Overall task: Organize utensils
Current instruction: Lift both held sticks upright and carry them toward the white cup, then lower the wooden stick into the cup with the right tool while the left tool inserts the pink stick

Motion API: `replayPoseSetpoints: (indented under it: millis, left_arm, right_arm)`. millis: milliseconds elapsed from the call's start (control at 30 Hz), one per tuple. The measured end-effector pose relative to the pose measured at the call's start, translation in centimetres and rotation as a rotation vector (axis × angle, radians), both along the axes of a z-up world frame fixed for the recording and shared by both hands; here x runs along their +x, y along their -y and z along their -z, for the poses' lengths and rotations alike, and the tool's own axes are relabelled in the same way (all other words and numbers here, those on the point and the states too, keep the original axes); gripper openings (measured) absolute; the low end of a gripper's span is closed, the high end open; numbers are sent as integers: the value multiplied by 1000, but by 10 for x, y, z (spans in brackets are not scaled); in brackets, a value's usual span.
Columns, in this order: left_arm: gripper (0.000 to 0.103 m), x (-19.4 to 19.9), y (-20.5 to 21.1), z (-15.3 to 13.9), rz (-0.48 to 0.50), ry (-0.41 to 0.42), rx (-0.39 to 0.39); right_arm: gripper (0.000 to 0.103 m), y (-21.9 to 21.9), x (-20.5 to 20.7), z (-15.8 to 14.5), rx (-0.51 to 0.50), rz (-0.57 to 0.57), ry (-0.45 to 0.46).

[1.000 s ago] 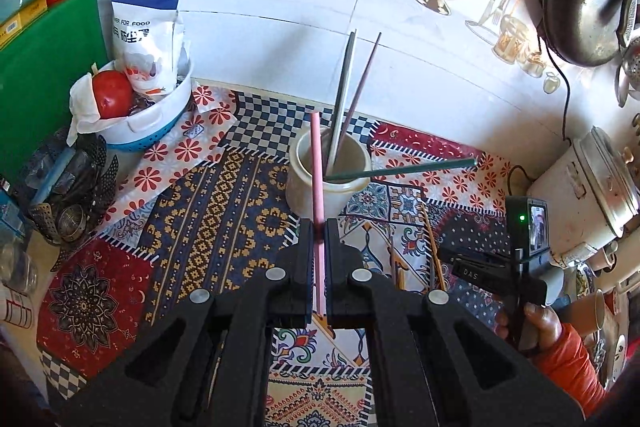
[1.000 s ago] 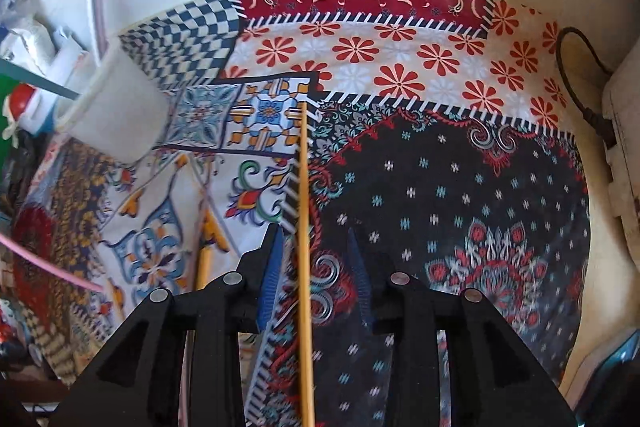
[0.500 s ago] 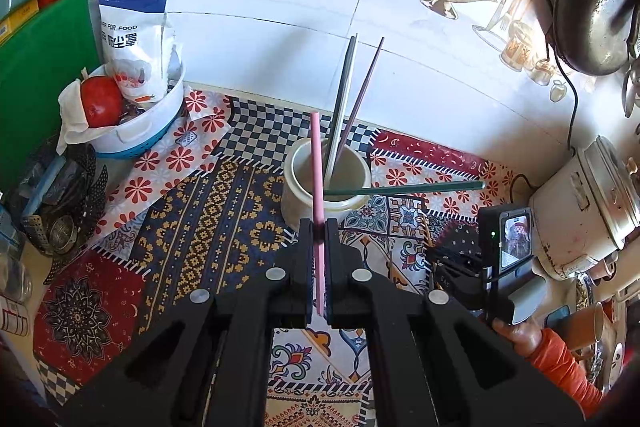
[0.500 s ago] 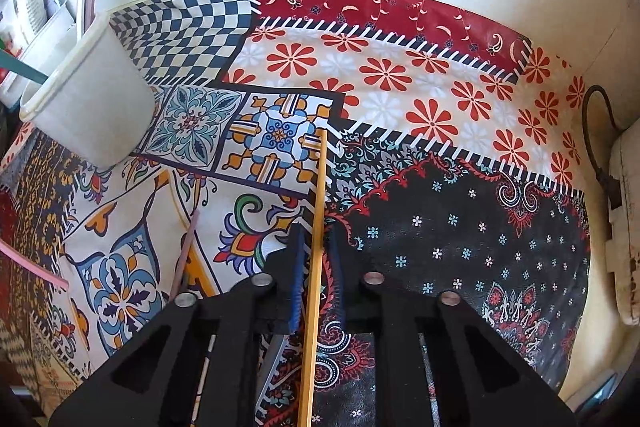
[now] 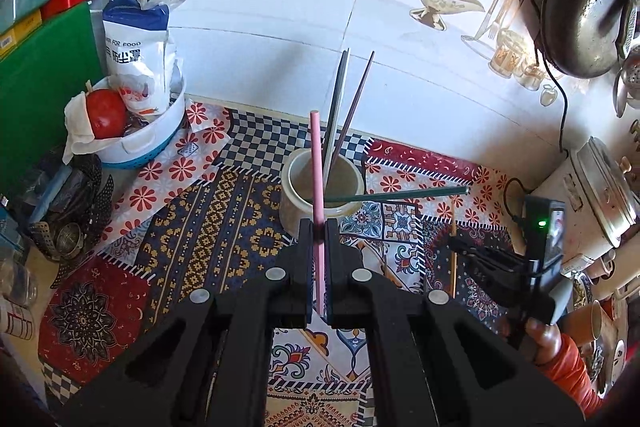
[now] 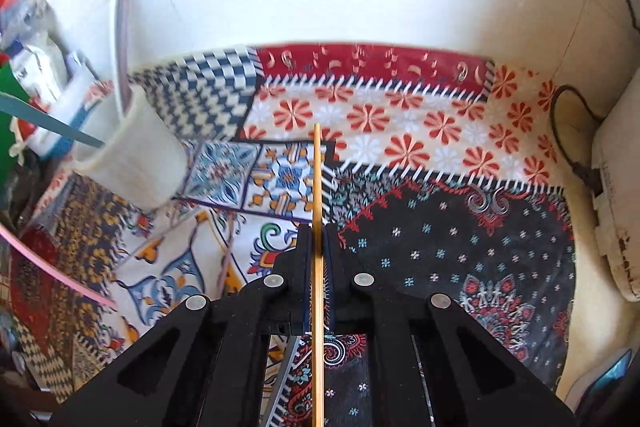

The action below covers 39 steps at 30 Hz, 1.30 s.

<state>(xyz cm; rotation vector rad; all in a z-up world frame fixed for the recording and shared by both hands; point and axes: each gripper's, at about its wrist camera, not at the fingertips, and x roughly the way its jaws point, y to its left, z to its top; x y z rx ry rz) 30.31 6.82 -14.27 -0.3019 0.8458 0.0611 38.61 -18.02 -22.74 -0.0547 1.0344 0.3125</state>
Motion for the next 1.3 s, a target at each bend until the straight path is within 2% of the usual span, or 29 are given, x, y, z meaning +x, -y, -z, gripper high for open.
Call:
replayPoseSetpoints:
  millis: [267, 467, 667, 967, 1300]
  left_arm:
    - [2, -9, -2, -16, -6, 44, 8]
    - [2, -10, -5, -28, -6, 72, 9]
    - [2, -9, -7, -39, -6, 106, 10]
    - [2, -4, -14, -54, -21, 152, 16]
    - [2, 9, -21, -82, -40, 227, 47]
  right_arm:
    - [4, 16, -28, -51, 91, 29, 95]
    - [4, 1, -32, -64, 131, 41, 170]
    - [4, 0, -35, -75, 165, 50, 192]
    - [4, -11, -34, -104, 200, 18, 258]
    - [4, -39, -26, -140, 214, -72, 346]
